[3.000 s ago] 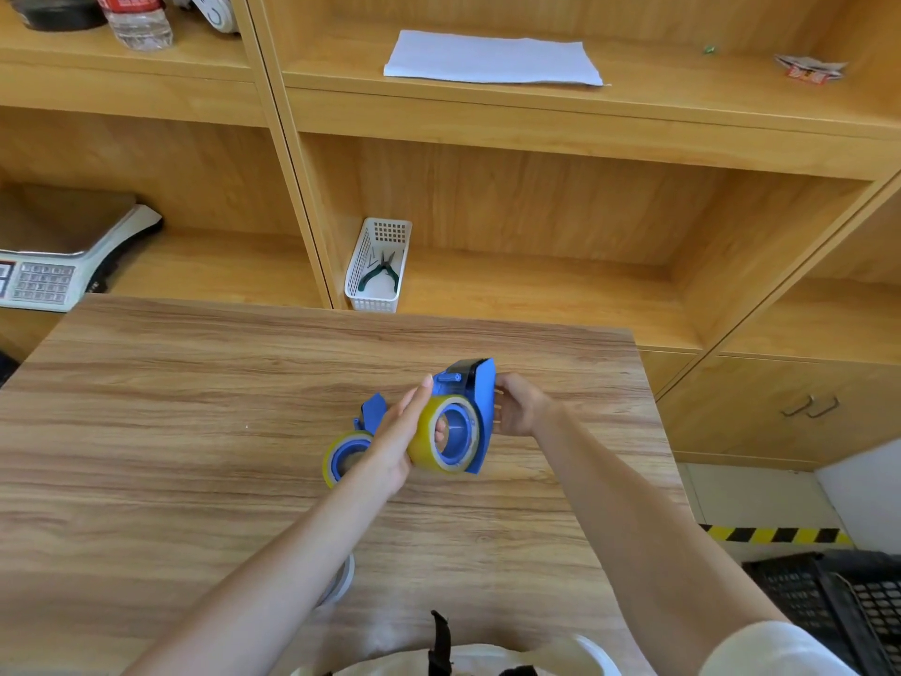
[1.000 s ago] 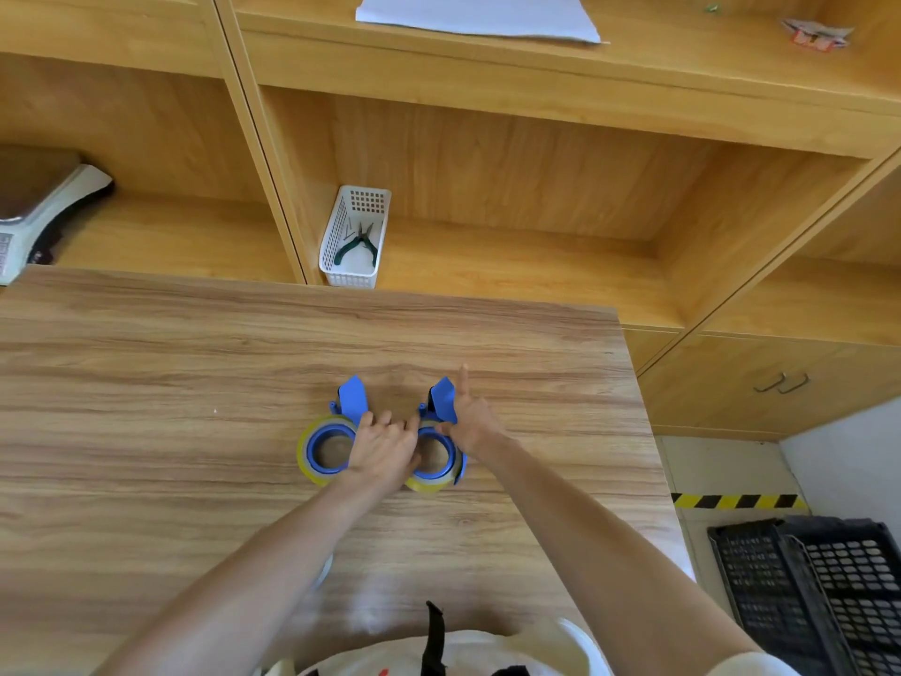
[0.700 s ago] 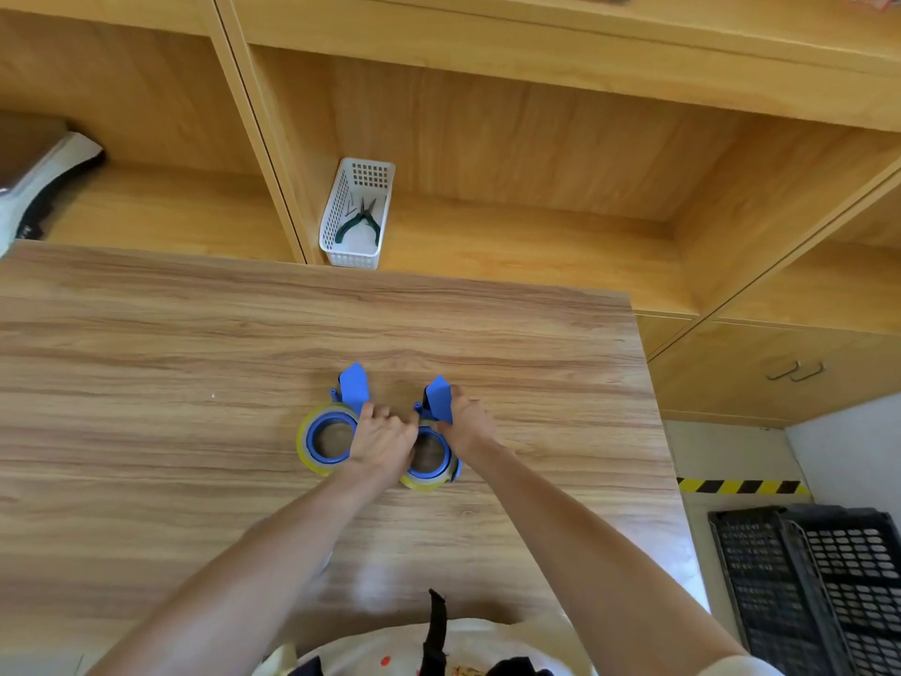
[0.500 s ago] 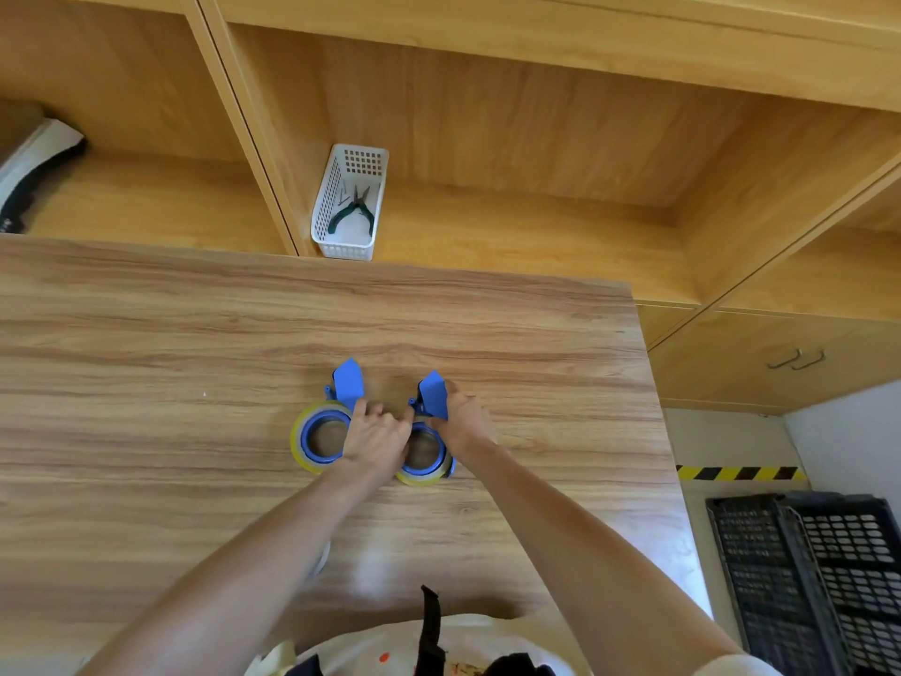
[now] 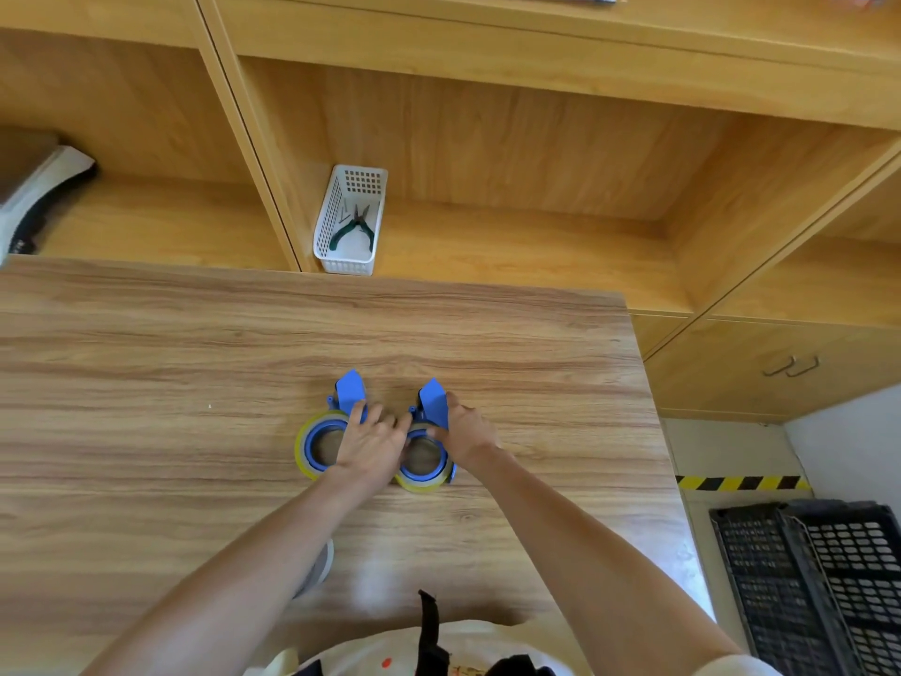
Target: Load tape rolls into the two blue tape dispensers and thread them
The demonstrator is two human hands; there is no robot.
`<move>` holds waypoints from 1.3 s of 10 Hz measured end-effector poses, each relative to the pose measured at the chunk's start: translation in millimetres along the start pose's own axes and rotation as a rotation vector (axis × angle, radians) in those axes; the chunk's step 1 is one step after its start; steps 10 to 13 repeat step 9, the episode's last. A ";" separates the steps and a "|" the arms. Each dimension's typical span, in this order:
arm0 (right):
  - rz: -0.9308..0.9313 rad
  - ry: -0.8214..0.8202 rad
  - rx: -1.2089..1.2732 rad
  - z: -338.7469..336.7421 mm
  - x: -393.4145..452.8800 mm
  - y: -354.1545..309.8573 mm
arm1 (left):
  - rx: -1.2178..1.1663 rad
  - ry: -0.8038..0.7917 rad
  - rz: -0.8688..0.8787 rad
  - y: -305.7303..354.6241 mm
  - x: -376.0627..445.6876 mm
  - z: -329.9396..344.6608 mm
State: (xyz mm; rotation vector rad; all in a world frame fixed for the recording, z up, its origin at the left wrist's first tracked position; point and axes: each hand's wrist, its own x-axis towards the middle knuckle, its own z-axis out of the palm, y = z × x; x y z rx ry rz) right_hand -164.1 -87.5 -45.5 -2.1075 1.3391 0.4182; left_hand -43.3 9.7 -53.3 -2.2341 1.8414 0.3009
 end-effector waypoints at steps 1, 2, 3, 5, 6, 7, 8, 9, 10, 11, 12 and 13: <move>0.012 -0.025 0.071 -1.7 -1.4 3.2 | -0.044 0.054 0.003 -3.3 -7.6 1.6; -0.004 -0.033 0.106 -7.3 -6.8 5.0 | -0.071 0.076 -0.002 -5.2 -15.4 0.1; -0.034 -0.038 0.065 -12.6 -13.5 7.3 | -0.091 0.079 -0.013 -6.5 -23.5 -6.4; -0.047 0.022 0.026 -28.3 -27.4 2.7 | -0.082 0.144 -0.022 -6.5 -30.3 -26.2; -0.064 0.075 -0.002 -39.6 -34.7 -1.0 | -0.082 0.148 -0.015 -7.0 -30.4 -37.1; -0.091 0.173 -0.039 -47.7 -40.3 -4.1 | -0.127 0.247 0.023 -8.1 -34.1 -49.8; -0.092 0.247 -0.083 -65.2 -44.6 -10.3 | -0.079 0.391 0.054 -14.2 -28.7 -65.6; -0.160 0.371 -0.104 -100.4 -52.8 -30.7 | -0.140 0.628 0.108 -24.3 -16.1 -97.9; -0.160 0.371 -0.104 -100.4 -52.8 -30.7 | -0.140 0.628 0.108 -24.3 -16.1 -97.9; -0.160 0.371 -0.104 -100.4 -52.8 -30.7 | -0.140 0.628 0.108 -24.3 -16.1 -97.9; -0.160 0.371 -0.104 -100.4 -52.8 -30.7 | -0.140 0.628 0.108 -24.3 -16.1 -97.9; -0.160 0.371 -0.104 -100.4 -52.8 -30.7 | -0.140 0.628 0.108 -24.3 -16.1 -97.9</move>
